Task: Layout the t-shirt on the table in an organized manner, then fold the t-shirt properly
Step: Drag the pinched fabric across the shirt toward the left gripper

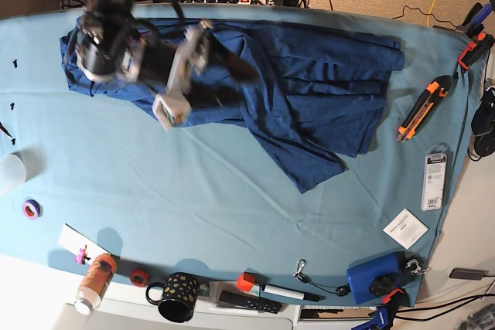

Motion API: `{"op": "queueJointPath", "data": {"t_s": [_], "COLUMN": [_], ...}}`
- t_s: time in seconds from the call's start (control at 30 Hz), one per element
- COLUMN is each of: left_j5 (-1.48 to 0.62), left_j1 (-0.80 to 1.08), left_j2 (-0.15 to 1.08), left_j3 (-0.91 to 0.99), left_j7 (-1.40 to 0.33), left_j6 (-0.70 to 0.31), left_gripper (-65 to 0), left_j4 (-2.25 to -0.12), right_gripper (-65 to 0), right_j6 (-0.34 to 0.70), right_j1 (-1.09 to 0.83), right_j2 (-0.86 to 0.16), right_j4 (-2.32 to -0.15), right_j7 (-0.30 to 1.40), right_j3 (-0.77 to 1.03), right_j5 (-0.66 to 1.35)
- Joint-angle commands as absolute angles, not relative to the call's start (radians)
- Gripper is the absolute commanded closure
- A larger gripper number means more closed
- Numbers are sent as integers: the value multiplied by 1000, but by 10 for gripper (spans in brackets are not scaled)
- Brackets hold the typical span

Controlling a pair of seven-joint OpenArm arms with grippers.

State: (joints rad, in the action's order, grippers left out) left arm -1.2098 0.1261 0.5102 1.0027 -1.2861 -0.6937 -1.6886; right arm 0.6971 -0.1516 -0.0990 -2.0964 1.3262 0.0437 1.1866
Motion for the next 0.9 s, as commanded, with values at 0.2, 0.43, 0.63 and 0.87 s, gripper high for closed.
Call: {"op": "queueJointPath", "data": {"t_s": [0.2,0.43,0.63,0.87], "left_j5": [-1234,-1235,-1244,-1308], "left_j1": [120,122,137,187], "left_j2": [537,534,492,424], "left_j3": [1011,1010,1009,1004], "left_j7": [-1265,-1286,-1286,-1302], "left_j6": [-698,-698,-698,-698], "left_gripper": [-306,-306,-306,-306], "left_j4": [-1704,-1704,-1704,-1704], "right_gripper": [-310,-310,-310,-310], "right_j6": [693,629,630,636], "right_j1": [27,136,253,316], "right_j2": [66,94,95,142], "right_j4": [-2091,-1742,-1360,-1183], "right_j7": [1059,1021,978,966], "right_j3": [46,45,45,30], "right_j5": [692,583,587,640]}}
